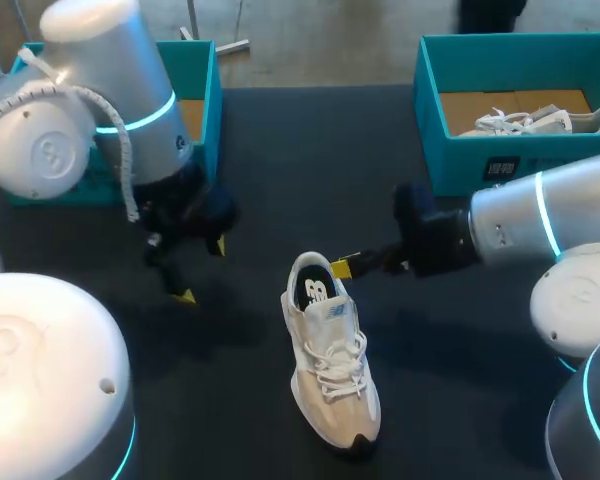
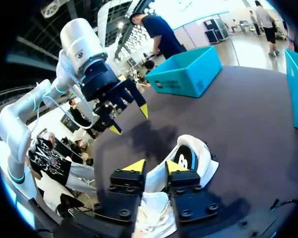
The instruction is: Take the shoe out of the shoebox, open the shoe tongue, remove and reinsert the insole, then place the shoe into the shoebox
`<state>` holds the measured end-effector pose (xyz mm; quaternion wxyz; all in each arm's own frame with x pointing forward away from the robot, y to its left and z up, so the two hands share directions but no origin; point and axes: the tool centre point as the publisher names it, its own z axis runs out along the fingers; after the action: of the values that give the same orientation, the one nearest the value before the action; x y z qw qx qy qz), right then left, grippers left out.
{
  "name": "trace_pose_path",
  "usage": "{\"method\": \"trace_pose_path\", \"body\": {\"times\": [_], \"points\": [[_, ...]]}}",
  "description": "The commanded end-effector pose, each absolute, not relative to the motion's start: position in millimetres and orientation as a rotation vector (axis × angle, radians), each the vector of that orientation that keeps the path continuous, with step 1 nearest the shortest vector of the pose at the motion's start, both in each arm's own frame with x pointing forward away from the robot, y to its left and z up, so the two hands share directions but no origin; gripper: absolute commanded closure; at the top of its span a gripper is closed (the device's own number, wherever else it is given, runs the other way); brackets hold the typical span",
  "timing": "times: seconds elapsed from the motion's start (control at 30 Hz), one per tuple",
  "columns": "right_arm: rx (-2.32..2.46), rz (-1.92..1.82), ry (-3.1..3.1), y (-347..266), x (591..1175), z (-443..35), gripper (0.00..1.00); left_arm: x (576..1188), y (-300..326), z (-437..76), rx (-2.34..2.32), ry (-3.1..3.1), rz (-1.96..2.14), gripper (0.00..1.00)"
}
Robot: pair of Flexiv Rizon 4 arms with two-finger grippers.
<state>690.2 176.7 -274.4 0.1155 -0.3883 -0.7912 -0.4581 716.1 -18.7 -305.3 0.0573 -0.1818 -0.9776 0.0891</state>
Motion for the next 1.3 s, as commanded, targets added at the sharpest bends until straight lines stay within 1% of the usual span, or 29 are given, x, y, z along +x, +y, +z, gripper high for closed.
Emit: {"method": "trace_pose_path", "body": {"times": [0.03, 0.5, 0.7, 1.07, 1.3], "points": [[-1.265, -1.204, -2.427, 174, 687, -262, 1.00, 718, 6, -284, -0.580, -2.994, 0.180, 0.00], [-1.265, -1.204, -2.427, 174, 687, -262, 1.00, 718, 6, -284, -0.580, -2.994, 0.180, 0.00], [-1.201, -1.189, -2.453, 192, 692, -265, 1.00, 738, 38, -269, -0.647, -2.998, 0.224, 0.00], [-1.233, -1.070, -2.501, 216, 697, -287, 1.00, 765, 93, -255, -0.546, -3.043, 0.160, 0.00], [-1.231, -1.075, -2.494, 229, 697, -295, 1.00, 769, 107, -246, -0.470, -3.062, 0.152, 0.00]]}}
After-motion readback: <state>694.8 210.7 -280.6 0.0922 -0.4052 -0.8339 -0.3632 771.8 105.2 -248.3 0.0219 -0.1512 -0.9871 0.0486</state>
